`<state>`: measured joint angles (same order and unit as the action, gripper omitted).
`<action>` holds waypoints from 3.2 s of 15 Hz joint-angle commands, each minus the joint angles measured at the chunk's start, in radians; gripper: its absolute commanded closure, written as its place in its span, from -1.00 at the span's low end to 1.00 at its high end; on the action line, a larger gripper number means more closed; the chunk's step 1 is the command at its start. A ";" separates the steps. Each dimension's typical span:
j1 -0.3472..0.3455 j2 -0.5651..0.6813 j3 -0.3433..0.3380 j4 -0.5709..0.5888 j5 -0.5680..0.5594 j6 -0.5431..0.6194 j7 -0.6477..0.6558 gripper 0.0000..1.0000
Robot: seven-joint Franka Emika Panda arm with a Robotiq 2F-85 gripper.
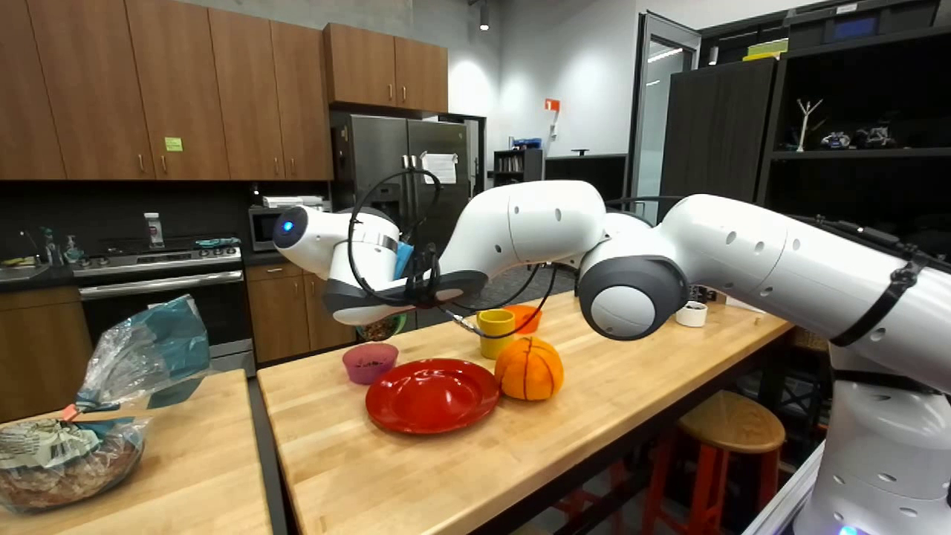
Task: Pour the contents of the blue bowl into the purple bow
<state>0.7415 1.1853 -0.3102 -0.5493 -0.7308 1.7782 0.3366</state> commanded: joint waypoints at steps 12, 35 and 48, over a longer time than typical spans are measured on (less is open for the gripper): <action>0.024 0.018 -0.032 0.005 -0.077 -0.017 0.063 0.96; 0.073 0.039 -0.063 -0.009 -0.206 -0.045 0.147 0.96; 0.089 0.039 -0.074 -0.021 -0.261 -0.077 0.204 0.96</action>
<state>0.8146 1.2298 -0.3586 -0.5554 -0.9647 1.7215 0.5131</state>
